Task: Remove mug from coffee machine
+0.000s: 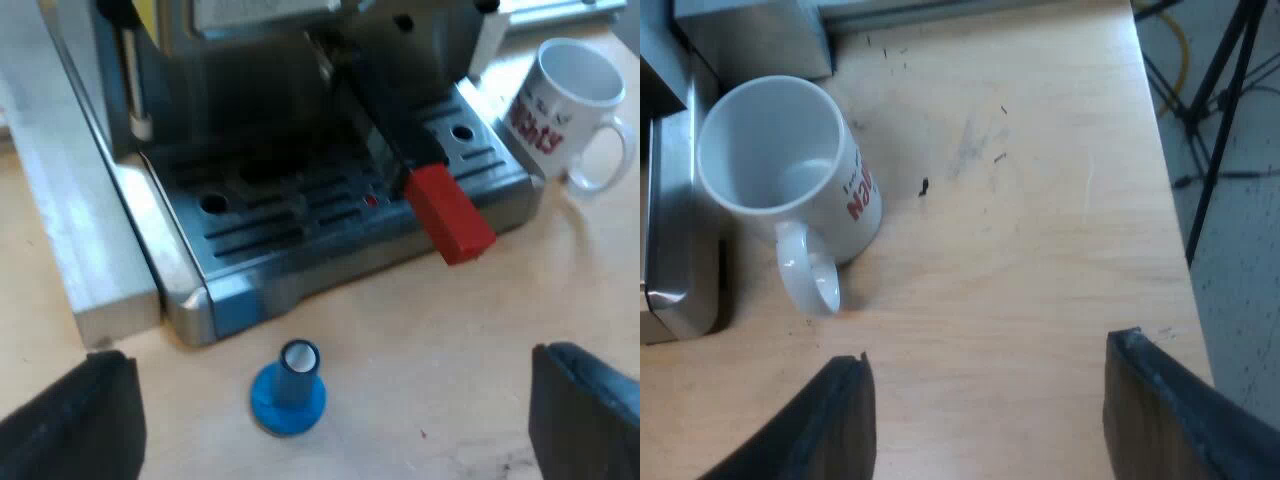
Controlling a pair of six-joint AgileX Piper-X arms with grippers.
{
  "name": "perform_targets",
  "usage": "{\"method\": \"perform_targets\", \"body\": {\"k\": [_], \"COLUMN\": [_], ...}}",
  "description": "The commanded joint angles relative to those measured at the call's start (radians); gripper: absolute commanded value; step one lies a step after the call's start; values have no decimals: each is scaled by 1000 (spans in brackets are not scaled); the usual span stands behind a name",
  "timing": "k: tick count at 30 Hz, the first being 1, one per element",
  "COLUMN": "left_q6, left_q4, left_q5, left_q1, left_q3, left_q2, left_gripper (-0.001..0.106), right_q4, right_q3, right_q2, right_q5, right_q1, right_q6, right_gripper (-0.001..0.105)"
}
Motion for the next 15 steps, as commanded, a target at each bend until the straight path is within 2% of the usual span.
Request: {"method": "perform_targets", "body": {"k": [1, 15], "left_q6": [4, 4], "left_q4": [-1, 5], "left_q5": [-33, -201], "left_q1": [0, 0], "left_q3": [-6, -6], "left_q2": [-57, -375], "left_gripper": [80, 80], "right_q4": [9, 16], "right_q3": [-9, -9], "right_q2": [-77, -462], "right_q5": [-41, -41], "right_q1": [14, 44], "right_q6": [-46, -46], "right_gripper": [52, 52]}}
